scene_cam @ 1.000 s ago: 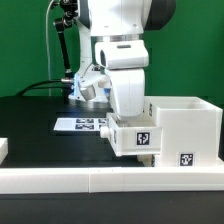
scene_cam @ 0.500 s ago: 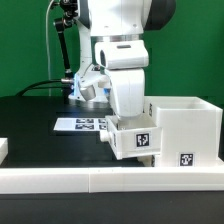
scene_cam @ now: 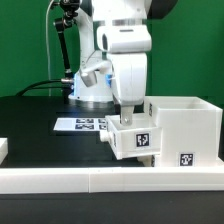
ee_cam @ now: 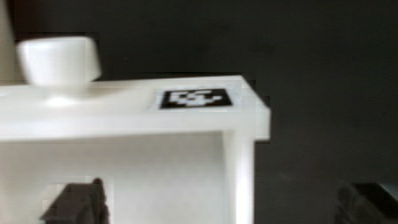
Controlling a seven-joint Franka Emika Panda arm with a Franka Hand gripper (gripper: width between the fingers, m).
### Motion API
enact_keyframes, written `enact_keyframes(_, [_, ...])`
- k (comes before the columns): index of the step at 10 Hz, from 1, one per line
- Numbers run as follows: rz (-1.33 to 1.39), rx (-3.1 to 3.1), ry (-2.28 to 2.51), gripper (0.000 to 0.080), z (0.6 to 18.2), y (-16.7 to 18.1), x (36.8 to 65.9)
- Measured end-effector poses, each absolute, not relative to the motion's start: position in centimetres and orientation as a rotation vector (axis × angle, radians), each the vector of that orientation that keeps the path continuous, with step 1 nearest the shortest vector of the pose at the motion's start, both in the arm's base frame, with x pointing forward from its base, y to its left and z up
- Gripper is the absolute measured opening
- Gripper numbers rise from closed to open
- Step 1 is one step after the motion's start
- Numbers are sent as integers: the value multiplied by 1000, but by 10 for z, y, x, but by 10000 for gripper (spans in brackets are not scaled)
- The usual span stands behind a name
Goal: Assemble drawer
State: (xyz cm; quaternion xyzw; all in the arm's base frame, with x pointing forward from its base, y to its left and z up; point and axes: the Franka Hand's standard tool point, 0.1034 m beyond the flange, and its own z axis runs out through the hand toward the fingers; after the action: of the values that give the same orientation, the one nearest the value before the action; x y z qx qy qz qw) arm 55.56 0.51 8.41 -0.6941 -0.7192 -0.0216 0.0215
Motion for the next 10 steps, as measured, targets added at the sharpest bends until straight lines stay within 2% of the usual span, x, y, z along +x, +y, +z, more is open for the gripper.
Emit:
enact_keyframes(2, [-33, -2140, -2241, 649, 100, -11, 560])
enact_keyframes(4, [-27, -2138, -2242, 649, 106, -28, 565])
enact_keyframes(8, [-87, -2085, -2220, 649, 99, -38, 562])
enact_keyframes(10, [-180, -2032, -2152, 649, 86, -54, 572])
